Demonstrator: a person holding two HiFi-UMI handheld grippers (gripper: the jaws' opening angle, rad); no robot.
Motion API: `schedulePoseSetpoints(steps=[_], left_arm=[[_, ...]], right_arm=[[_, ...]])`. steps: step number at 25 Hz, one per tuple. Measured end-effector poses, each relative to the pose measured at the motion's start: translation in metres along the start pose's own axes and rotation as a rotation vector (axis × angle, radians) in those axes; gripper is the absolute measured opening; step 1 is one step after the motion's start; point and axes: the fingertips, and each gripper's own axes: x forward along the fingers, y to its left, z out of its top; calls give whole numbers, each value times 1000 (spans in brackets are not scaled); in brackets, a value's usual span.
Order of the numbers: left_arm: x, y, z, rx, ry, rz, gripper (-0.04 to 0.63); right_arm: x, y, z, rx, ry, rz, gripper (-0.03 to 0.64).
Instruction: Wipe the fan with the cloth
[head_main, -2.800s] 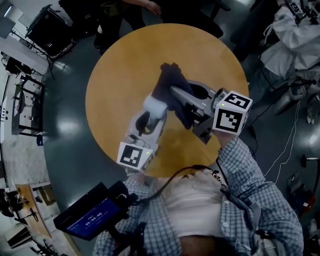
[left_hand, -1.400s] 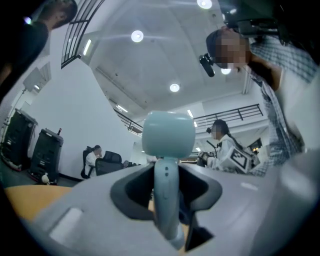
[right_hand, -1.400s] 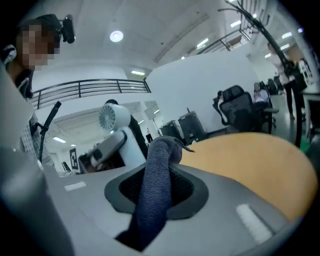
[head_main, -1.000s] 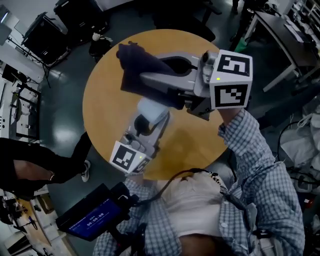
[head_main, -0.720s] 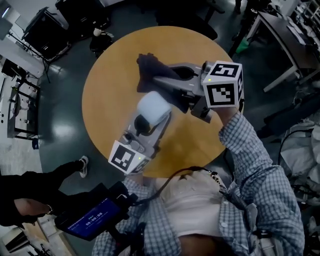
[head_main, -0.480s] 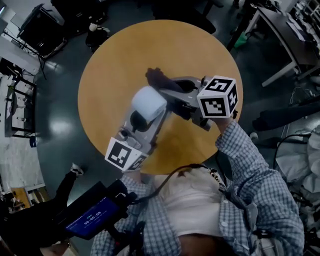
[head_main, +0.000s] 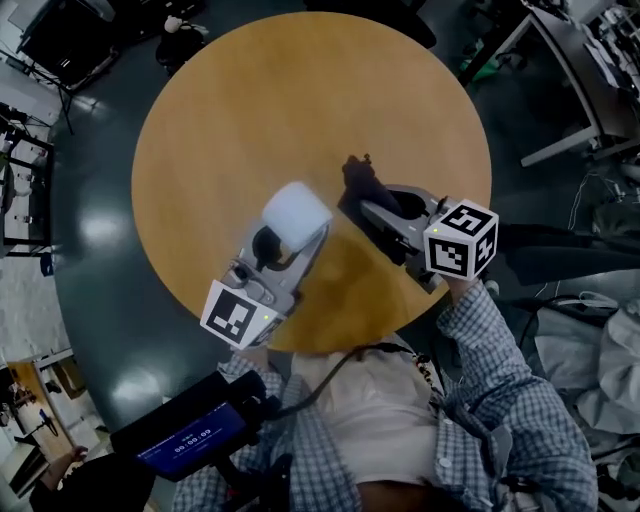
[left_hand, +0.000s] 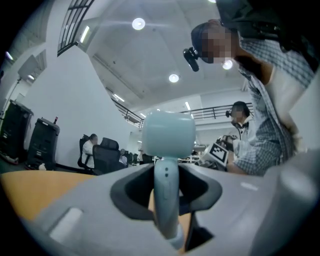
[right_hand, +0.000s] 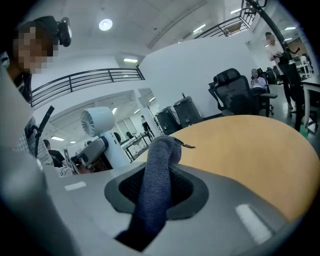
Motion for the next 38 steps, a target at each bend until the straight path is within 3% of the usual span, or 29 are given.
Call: schedulePoseSetpoints(steps=[9, 17, 21, 25, 29, 38], left_arm=[[8, 21, -59, -37, 98, -39, 138], [13, 30, -99, -58, 127, -70, 138], [10, 30, -114, -50, 148, -77, 138], [17, 35, -124, -54, 165, -65, 138], [7, 38, -129, -50, 179, -51, 138], [7, 37, -142, -22, 216, -62, 140]], right_arm=[[31, -20, -64, 69, 145, 7, 86], [47, -34, -108, 45, 229, -14, 86], [45, -47, -118, -48, 257, -83, 87], [39, -63, -115, -284, 317, -172, 89], [46, -58, -114, -424, 356, -209, 95], [44, -74, -116, -437, 332, -252, 121]])
